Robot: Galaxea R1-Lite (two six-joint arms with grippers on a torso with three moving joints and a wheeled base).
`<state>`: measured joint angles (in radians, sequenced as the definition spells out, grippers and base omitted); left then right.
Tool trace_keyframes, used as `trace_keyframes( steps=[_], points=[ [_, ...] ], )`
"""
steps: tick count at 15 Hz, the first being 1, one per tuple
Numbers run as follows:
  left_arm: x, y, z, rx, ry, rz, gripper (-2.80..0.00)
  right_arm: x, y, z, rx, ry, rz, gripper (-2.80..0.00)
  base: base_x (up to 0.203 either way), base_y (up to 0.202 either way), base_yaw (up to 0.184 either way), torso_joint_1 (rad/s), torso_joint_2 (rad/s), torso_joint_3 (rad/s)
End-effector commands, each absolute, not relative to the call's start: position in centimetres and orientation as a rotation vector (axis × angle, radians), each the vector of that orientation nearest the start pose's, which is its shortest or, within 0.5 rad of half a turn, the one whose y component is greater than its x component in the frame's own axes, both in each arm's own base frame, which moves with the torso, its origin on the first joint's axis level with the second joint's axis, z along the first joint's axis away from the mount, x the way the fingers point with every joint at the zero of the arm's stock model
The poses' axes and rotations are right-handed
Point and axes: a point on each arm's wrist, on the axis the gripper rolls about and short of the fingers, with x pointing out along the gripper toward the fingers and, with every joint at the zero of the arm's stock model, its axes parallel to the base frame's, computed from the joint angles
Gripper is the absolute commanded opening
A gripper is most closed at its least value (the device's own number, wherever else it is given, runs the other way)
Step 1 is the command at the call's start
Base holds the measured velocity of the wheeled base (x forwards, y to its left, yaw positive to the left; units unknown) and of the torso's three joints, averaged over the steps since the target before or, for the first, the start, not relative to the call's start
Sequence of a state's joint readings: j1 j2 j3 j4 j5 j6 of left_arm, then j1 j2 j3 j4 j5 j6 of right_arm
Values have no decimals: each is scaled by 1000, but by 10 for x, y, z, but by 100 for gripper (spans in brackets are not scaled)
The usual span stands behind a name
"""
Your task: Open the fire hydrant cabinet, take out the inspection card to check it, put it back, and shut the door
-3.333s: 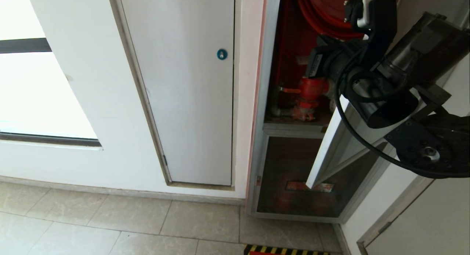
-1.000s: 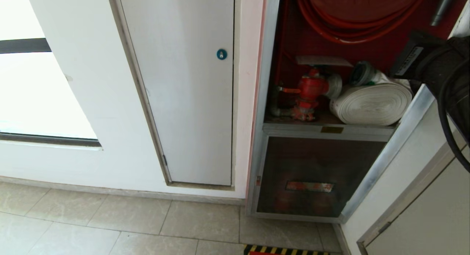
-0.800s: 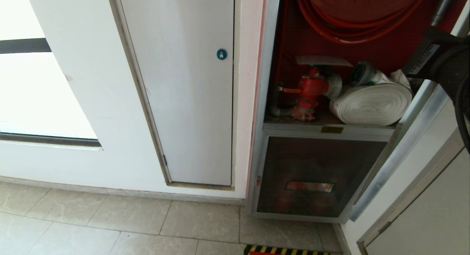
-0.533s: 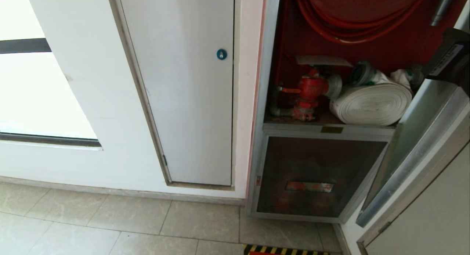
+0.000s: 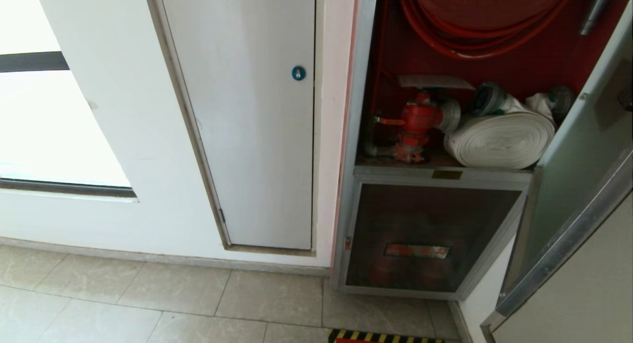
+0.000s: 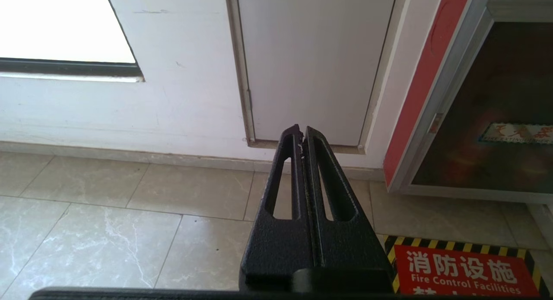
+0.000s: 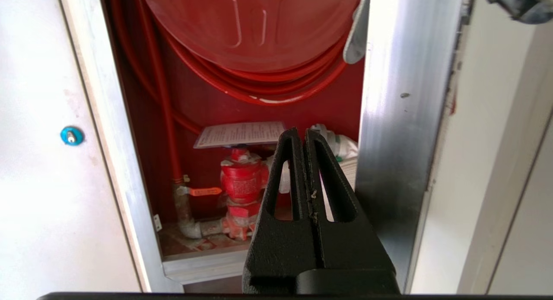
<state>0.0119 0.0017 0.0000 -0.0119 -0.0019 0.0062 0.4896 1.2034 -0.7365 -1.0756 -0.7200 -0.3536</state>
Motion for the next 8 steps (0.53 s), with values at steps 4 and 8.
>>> trace_keyframes(
  steps=[4, 8],
  points=[
    [-22, 0, 76, 6, -5, 11, -280, 131, 51, 323, -5, -429, -335, -280, 0, 0, 0, 0, 0, 0],
    [-22, 0, 76, 6, -5, 11, -280, 121, 44, 326, 16, -439, -370, -280, 0, 0, 0, 0, 0, 0]
  ],
)
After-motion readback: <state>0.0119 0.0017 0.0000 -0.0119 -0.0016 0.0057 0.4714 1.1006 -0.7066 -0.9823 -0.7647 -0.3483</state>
